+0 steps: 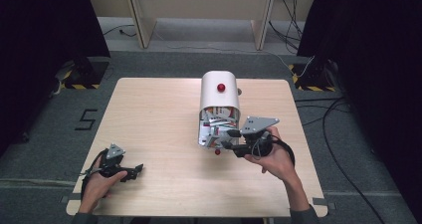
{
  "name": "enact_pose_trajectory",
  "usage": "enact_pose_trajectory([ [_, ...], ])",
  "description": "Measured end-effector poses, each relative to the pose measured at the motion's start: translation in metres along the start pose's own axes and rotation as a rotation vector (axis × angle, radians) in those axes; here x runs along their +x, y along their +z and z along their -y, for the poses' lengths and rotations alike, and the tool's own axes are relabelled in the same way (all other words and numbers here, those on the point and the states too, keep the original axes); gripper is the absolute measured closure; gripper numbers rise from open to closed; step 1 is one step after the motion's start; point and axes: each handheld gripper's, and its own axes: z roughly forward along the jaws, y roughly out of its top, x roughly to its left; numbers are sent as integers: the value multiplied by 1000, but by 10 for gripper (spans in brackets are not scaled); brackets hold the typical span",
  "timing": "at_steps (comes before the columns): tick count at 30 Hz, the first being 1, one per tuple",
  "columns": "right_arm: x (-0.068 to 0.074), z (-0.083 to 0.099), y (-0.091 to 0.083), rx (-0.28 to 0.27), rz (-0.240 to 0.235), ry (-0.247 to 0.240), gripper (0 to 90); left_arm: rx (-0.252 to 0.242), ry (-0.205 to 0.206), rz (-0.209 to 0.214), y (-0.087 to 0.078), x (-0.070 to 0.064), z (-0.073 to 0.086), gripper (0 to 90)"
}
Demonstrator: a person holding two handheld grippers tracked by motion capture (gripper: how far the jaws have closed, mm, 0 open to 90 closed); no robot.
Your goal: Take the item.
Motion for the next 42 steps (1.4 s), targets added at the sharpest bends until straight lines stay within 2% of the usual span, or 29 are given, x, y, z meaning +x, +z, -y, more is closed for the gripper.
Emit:
enact_pose_trajectory([
  [6, 2, -8, 7, 11, -12, -27, 551, 0, 0, 0, 0, 0, 0, 0],
  [10, 3, -13, 16, 45, -14, -59, 571, 0, 0, 0, 0, 0, 0, 0],
  [16, 4, -12, 24, 70, -18, -82, 606, 0, 0, 0, 0, 0, 0, 0],
  [21, 3, -8, 28, 75, -16, -98, 690, 0, 0, 0, 0, 0, 0, 0],
  [24, 3, -6, 29, 76, -9, -122, 787, 0, 0, 0, 0, 0, 0, 0],
  [26, 3, -6, 28, 66, -16, -129, 844, 0, 0, 0, 0, 0, 0, 0],
  [30, 1, -7, 23, 34, -16, -134, 884, 0, 0, 0, 0, 0, 0, 0],
  [33, 0, -9, 17, 7, -12, -138, 890, 0, 0, 0, 0, 0, 0, 0],
  [39, -3, -12, 6, -58, 4, -116, 891, 0, 0, 0, 0, 0, 0, 0],
  [42, -4, -14, 2, -77, 26, -109, 891, 0, 0, 0, 0, 0, 0, 0],
])
